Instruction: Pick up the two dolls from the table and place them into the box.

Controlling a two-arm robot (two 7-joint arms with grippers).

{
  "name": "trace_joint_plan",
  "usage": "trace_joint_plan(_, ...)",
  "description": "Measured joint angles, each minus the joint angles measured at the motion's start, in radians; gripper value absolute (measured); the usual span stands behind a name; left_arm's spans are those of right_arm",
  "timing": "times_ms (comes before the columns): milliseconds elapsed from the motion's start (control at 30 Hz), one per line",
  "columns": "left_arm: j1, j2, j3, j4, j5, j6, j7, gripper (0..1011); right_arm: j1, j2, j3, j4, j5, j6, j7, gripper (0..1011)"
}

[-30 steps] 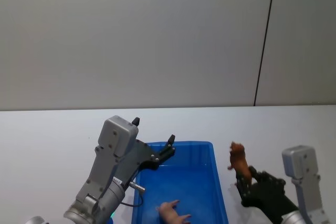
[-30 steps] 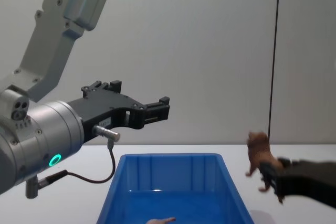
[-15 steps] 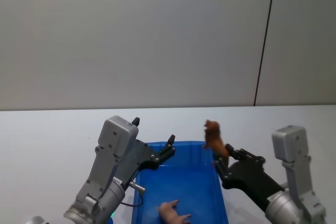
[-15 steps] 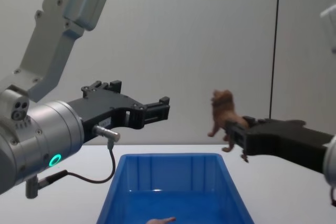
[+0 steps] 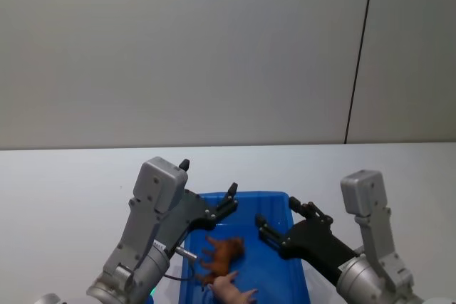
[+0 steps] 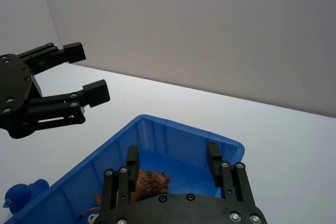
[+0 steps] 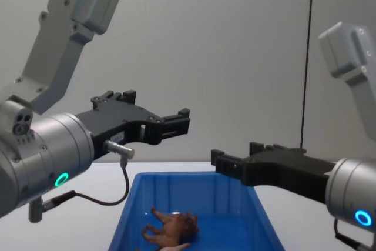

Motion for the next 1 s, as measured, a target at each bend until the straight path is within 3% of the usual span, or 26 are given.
trace_joint_plan(333,0.0,0.0,0.0,0.0,0.0,0.0,0.0,1001,-0.011,0.001,-0.001,-0.001,-0.008,0.0,-0.056,1001)
trace_joint_plan(733,0.0,0.0,0.0,0.0,0.0,0.0,0.0,1001,-0.097,0.046,0.017,-0.104,0.003,0.003,-0.188,1001)
trace_joint_plan(1000,0.0,0.0,0.0,0.0,0.0,0.0,0.0,1001,-0.134,0.067,0.026,-0.151,0.012,0.0,-0.238,1001)
